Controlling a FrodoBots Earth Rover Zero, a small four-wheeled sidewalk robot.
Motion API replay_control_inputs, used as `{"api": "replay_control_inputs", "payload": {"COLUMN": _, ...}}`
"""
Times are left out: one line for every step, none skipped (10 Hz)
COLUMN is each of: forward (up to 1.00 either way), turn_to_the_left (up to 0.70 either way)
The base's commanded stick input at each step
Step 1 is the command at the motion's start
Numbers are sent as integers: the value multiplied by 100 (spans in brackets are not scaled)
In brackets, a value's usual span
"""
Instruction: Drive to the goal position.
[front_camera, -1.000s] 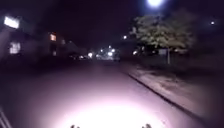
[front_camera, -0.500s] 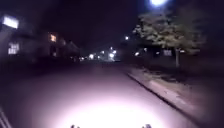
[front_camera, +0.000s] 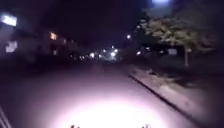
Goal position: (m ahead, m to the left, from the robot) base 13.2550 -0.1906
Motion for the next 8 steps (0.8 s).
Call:
{"api": "replay_control_inputs", "payload": {"forward": 100, "turn_to_the_left": -33}}
{"api": "replay_control_inputs", "payload": {"forward": 100, "turn_to_the_left": -14}}
{"api": "replay_control_inputs", "payload": {"forward": 100, "turn_to_the_left": -2}}
{"api": "replay_control_inputs", "payload": {"forward": 100, "turn_to_the_left": 0}}
{"api": "replay_control_inputs", "payload": {"forward": 100, "turn_to_the_left": 0}}
{"api": "replay_control_inputs", "payload": {"forward": 100, "turn_to_the_left": 0}}
{"api": "replay_control_inputs", "payload": {"forward": 100, "turn_to_the_left": 0}}
{"api": "replay_control_inputs", "payload": {"forward": 100, "turn_to_the_left": 0}}
